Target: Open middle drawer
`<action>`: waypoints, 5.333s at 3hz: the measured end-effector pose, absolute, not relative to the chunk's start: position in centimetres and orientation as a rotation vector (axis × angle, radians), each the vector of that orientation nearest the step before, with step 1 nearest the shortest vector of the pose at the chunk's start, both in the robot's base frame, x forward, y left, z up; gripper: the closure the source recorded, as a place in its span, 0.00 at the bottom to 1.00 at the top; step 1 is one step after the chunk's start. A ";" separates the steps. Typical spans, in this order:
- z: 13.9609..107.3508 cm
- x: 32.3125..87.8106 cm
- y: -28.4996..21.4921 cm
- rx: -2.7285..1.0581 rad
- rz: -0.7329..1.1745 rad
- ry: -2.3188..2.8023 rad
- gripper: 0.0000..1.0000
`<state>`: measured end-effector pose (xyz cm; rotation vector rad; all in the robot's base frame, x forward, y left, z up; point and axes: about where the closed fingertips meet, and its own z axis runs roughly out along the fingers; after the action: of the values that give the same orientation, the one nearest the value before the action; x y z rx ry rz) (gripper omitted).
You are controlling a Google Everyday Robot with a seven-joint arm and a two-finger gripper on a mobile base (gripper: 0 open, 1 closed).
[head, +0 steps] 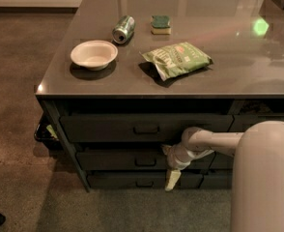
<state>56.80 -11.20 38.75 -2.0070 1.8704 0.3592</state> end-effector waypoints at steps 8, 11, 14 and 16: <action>40.0 54.7 -10.7 -2.012 0.514 1.904 0.00; 41.7 54.3 -10.5 -1.962 0.550 1.928 0.00; 42.8 46.5 -10.1 -1.957 0.670 1.969 0.00; 43.9 49.0 -11.9 -1.938 0.389 2.010 0.00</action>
Offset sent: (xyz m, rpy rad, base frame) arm -0.1341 0.0133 0.0216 0.1515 0.3208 0.0851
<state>49.05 -11.90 43.86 -1.9380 2.0103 0.3887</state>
